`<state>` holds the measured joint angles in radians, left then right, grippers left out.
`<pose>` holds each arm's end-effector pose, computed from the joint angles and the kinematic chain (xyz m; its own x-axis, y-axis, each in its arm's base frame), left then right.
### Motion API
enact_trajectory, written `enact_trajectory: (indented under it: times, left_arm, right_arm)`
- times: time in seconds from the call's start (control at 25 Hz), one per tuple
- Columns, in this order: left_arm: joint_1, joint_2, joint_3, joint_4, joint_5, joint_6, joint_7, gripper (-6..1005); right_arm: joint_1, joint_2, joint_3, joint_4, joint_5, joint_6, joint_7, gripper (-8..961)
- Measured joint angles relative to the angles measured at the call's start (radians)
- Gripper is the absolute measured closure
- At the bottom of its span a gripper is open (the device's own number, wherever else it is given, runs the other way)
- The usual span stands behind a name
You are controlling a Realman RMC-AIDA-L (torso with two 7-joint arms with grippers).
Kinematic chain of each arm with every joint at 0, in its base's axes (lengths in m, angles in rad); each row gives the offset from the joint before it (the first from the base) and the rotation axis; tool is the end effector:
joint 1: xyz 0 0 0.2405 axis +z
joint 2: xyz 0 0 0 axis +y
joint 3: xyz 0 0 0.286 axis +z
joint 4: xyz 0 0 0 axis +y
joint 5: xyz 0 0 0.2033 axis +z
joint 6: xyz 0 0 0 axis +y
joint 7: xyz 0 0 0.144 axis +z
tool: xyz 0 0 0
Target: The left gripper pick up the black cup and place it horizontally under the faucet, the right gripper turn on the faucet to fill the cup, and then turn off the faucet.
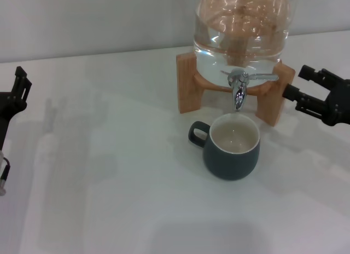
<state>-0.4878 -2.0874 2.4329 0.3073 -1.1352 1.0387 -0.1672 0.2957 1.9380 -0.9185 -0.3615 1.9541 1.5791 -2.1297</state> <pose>-0.3168 0.3631 -0.0475 0.5467 0.0130 0.8372 0.8328 -0.1128 -0.5420 0.3442 0.2908 0.0468 0.5588 -0.0799 -0.8255 -0.6205 -0.7006 -0.3522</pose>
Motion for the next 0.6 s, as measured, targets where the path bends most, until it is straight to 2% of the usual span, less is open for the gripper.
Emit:
enact_trajectory:
  times: [0.6]
  left_arm:
    - [0.006,-0.001,0.000,-0.001,0.000,-0.010,-0.002,259]
  right_arm:
    - [0.036,0.022,-0.004,-0.004,-0.041,0.015,0.001,136]
